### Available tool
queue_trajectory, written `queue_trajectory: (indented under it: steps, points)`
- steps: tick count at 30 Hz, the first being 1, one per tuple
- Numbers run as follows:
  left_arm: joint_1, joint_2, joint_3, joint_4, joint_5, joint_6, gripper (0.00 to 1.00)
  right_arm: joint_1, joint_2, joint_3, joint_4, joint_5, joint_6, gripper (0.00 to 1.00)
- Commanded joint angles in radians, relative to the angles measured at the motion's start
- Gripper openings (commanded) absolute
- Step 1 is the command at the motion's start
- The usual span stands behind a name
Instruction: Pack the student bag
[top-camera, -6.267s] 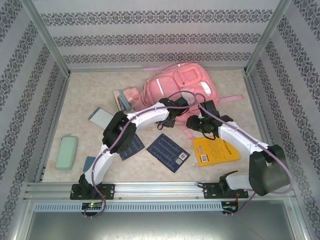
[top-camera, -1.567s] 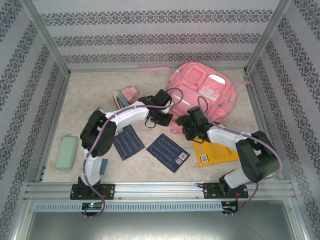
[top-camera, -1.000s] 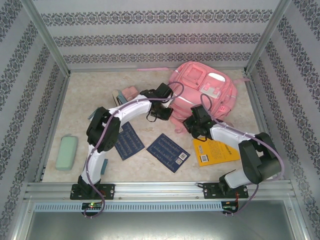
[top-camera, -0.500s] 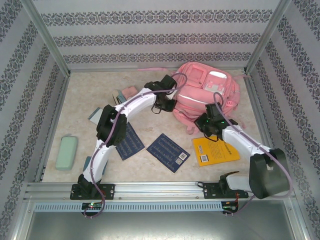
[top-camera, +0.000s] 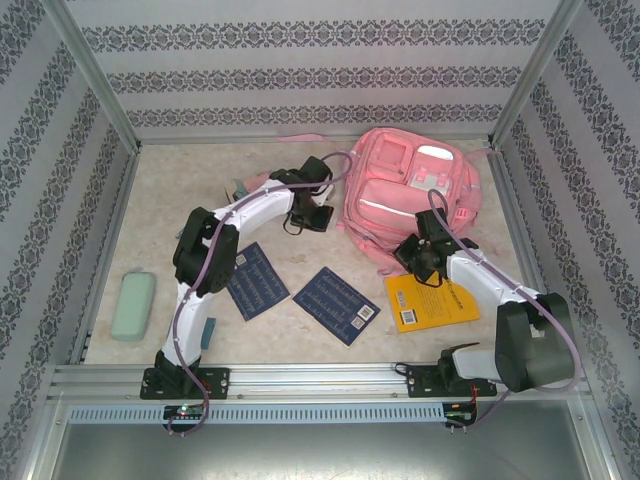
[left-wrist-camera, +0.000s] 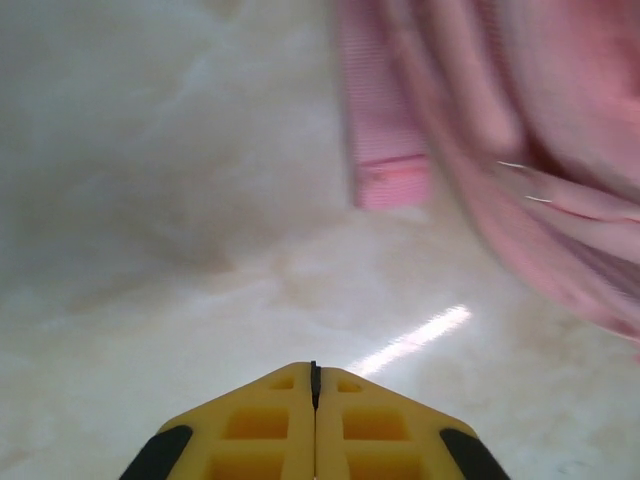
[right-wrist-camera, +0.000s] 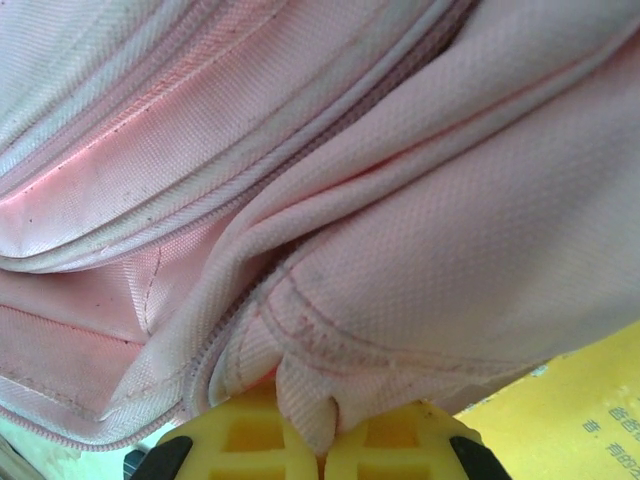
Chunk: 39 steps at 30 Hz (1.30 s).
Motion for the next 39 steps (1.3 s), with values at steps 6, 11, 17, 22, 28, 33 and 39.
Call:
queue_trajectory:
  steps: [6, 11, 17, 22, 28, 33, 39]
  points:
    - [-0.060, -0.112, -0.216, 0.349, 0.245, -0.176, 0.34, 0.008, 0.001, 0.037, -0.004, -0.020, -0.032, 0.00]
    - [-0.060, -0.142, -0.337, 0.571, 0.339, -0.282, 0.48, 0.007, -0.004, 0.030, -0.006, -0.022, -0.034, 0.00]
    - [-0.061, -0.146, -0.417, 0.712, 0.373, -0.313, 0.52, 0.008, 0.002, 0.037, -0.006, -0.036, -0.034, 0.00]
    - [-0.068, -0.127, -0.428, 0.799, 0.393, -0.336, 0.47, 0.008, 0.005, 0.045, -0.012, -0.044, -0.035, 0.00]
    - [-0.079, -0.091, -0.410, 0.835, 0.408, -0.344, 0.49, 0.010, 0.005, 0.048, -0.020, -0.047, -0.036, 0.00]
    - [-0.085, -0.072, -0.406, 0.856, 0.422, -0.352, 0.50, 0.010, 0.002, 0.056, -0.027, -0.046, -0.037, 0.00]
    - [-0.096, -0.071, -0.407, 0.866, 0.466, -0.356, 0.49, 0.010, 0.008, 0.057, -0.025, -0.045, -0.032, 0.00]
